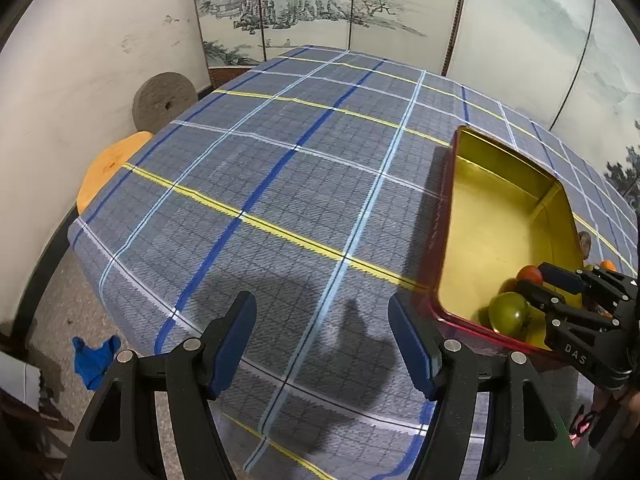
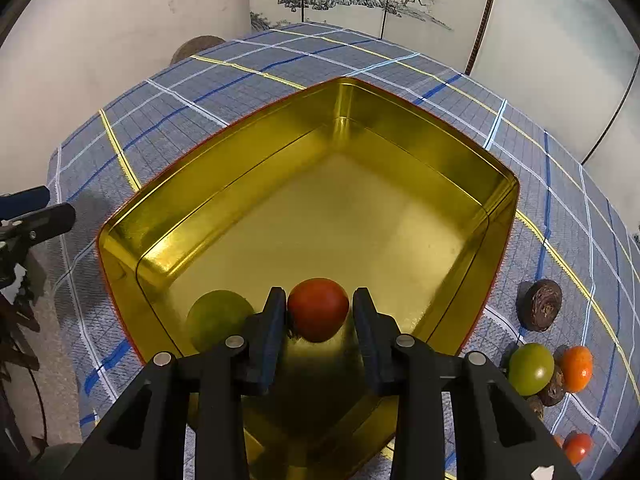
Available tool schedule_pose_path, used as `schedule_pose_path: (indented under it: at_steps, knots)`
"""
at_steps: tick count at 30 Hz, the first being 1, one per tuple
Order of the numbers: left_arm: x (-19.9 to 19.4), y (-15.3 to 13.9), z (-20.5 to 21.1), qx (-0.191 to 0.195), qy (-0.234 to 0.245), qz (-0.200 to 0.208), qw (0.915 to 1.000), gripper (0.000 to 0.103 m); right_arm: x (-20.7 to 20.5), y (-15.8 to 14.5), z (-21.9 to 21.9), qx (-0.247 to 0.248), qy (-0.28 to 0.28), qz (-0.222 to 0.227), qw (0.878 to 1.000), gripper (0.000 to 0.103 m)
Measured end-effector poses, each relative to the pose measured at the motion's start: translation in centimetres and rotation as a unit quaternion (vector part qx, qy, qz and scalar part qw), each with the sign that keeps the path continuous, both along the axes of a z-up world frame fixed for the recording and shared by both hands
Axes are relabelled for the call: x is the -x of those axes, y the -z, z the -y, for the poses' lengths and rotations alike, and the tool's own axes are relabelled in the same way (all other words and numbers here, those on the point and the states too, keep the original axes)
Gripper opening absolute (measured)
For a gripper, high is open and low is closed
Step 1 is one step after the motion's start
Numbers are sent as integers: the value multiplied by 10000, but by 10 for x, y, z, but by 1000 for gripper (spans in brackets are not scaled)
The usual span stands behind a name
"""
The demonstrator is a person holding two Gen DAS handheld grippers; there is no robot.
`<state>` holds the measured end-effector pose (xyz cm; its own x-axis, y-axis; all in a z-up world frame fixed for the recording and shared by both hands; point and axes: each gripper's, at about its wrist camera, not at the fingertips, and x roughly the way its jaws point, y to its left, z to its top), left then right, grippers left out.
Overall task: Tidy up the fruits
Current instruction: 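Carry the red tomato with the right tool into the tin and release it, then move the right tool to another red tomato and close on it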
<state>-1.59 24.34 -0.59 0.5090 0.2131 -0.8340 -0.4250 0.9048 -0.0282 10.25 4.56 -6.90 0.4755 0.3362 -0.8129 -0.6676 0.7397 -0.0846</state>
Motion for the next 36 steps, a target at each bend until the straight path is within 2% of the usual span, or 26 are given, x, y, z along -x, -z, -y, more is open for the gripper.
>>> schedule_pose_path:
  at_steps: [10,14,20,30,36]
  knots:
    - [-8,-8,35,20,413,69,9991,69,24,-27,31,-496,58,186,9986,33]
    - [-11,-11,53,69,649,104,9978,69,34,-38,59,-644,232,286,9972,33]
    - [-16,-16,84,69,1004,124,9948,69,38,-50,121,-755,783,470,9930,35]
    - [-22,-18,130,39,1506,89,9885,69,22,-37,242,-585,2029,469,9763,35]
    - [-25,-17,157,-1,1766,13,9843,69,12,-18,279,-536,2328,332,9705,35]
